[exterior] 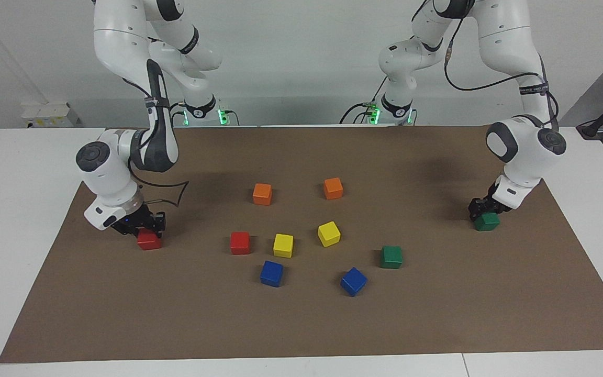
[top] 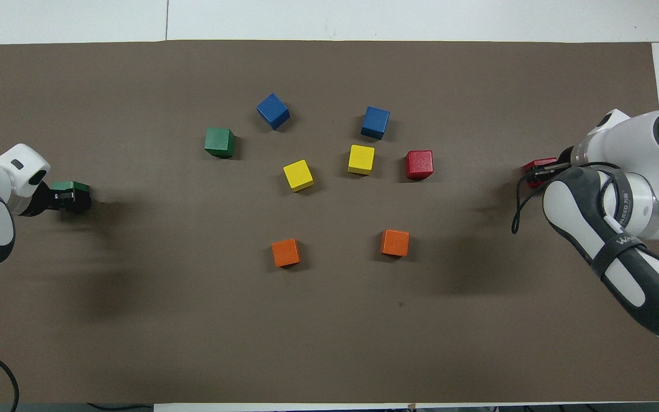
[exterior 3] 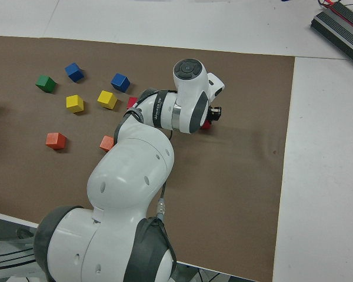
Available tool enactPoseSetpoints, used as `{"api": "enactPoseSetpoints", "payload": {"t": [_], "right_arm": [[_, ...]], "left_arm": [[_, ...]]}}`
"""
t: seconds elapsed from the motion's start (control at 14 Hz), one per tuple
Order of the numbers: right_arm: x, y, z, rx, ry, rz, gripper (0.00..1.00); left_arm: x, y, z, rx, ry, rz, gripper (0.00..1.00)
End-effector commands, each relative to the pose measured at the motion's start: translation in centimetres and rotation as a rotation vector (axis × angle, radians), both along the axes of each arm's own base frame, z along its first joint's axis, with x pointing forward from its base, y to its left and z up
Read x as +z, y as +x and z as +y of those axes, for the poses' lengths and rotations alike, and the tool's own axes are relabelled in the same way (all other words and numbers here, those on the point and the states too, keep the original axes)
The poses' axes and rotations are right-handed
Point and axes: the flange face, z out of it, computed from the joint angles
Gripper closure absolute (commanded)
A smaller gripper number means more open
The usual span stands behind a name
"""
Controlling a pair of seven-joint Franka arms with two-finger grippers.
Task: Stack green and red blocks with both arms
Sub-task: 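Set the green block down with the left gripper while the right gripper sets the red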
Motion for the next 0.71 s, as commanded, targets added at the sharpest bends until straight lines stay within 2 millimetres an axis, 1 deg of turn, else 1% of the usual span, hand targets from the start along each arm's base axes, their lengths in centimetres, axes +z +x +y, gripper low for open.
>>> {"api": "enactPoseSetpoints", "payload": {"t": [0.0,0.07,0.14,0.21,0.29,0.36,0.43,0.5,0.57,0.64], "right_arm": [[-0.7,-0.6,-0.3,0.009,0.008,-0.031,0.07],[-0.4,-0.5,-0.4,0.007,0.008,-0.030,0.00],[0.2,-0.4,-0.4,0.012,0.007,-0.033,0.00],[1.4,-0.2,-0.2,0.017,0.008,-0.034,0.00],[3.2,-0.1,-0.2,0.017,0.009,-0.027,0.00],[4.8,0.2,0.0,0.017,0.010,-0.021,0.00],[6.4,0.6,0.5,0.020,0.011,-0.021,0.00],[8.1,1.1,1.3,0.016,0.015,-0.021,0.00],[9.6,2.0,2.6,-0.022,0.027,-0.020,0.00],[11.5,3.0,4.4,-0.065,0.043,-0.028,0.00]], "left_arm": [[0.4,0.5,0.4,-0.018,0.009,-0.002,0.00],[1.0,0.9,0.5,-0.019,0.009,0.001,0.00],[2.1,1.4,0.5,-0.024,0.008,0.012,0.00],[4.0,2.4,0.1,-0.034,0.008,0.022,0.00],[6.4,3.4,-0.2,-0.039,0.007,0.030,0.00],[8.5,4.3,-0.9,-0.053,0.006,0.036,0.00],[10.6,5.2,-2.3,-0.069,0.006,0.041,0.00],[12.4,6.0,-4.1,-0.063,0.007,0.037,0.00],[12.7,6.7,-6.4,-0.017,0.005,0.041,0.00],[13.1,7.3,-8.8,0.034,0.004,0.026,0.00]]}}
